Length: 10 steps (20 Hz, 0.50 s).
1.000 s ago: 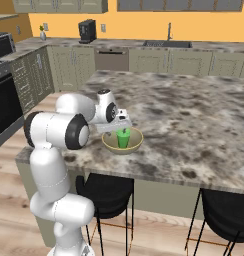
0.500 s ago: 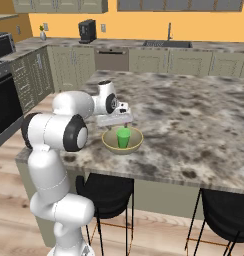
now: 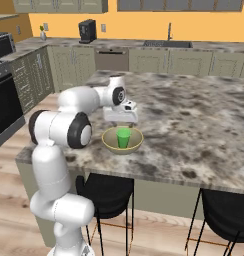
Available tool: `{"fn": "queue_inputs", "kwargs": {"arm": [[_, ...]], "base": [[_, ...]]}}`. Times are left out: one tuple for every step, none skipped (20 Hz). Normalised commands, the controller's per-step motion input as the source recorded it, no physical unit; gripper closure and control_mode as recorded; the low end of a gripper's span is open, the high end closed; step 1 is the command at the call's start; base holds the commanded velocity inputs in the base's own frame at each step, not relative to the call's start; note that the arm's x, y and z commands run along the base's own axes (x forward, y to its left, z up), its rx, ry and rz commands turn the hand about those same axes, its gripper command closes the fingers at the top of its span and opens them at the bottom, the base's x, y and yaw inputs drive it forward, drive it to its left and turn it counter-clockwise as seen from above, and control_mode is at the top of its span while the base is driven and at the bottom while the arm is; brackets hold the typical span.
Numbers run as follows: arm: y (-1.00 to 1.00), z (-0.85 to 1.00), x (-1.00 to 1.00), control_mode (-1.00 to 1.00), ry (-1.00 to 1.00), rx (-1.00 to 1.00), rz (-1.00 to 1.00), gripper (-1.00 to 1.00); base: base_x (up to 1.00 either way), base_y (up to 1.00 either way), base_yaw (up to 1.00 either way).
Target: Place the cup inside the bowl on the dining table and move the bowl to any counter.
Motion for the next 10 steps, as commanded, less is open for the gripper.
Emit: {"fn": "queue_inputs", "kwargs": {"arm": [[-0.25, 0.00, -0.16, -1.00, 0.13, 0.08, -0.34, -1.00], [-0.28, 0.00, -0.23, -1.00, 0.12, 0.09, -0.34, -1.00], [-0.32, 0.00, -0.25, -1.00, 0.14, 0.08, -0.34, -1.00], [-0.33, 0.00, -0.24, -1.00, 0.17, 0.07, -0.33, -1.00], [-0.34, 0.00, -0.22, -1.00, 0.17, 0.07, -0.33, -1.00], [-0.30, 0.00, -0.26, -1.00, 0.14, 0.10, -0.34, -1.00], [-0.26, 0.07, -0.32, -1.00, 0.06, 0.16, -0.31, -1.00], [-0.32, 0.08, -0.31, -1.00, 0.04, 0.18, -0.31, -1.00], [-0.31, 0.09, -0.21, -1.00, 0.03, 0.17, -0.31, -1.00], [-0.29, 0.05, -0.11, -1.00, 0.02, 0.15, -0.30, -1.00]], "base": [[0.00, 0.00, 0.00], [0.00, 0.00, 0.00], [0.00, 0.00, 0.00], [0.00, 0.00, 0.00], [0.00, 0.00, 0.00], [0.00, 0.00, 0.00], [0.00, 0.00, 0.00], [0.00, 0.00, 0.00], [0.00, 0.00, 0.00], [0.00, 0.00, 0.00]]}}
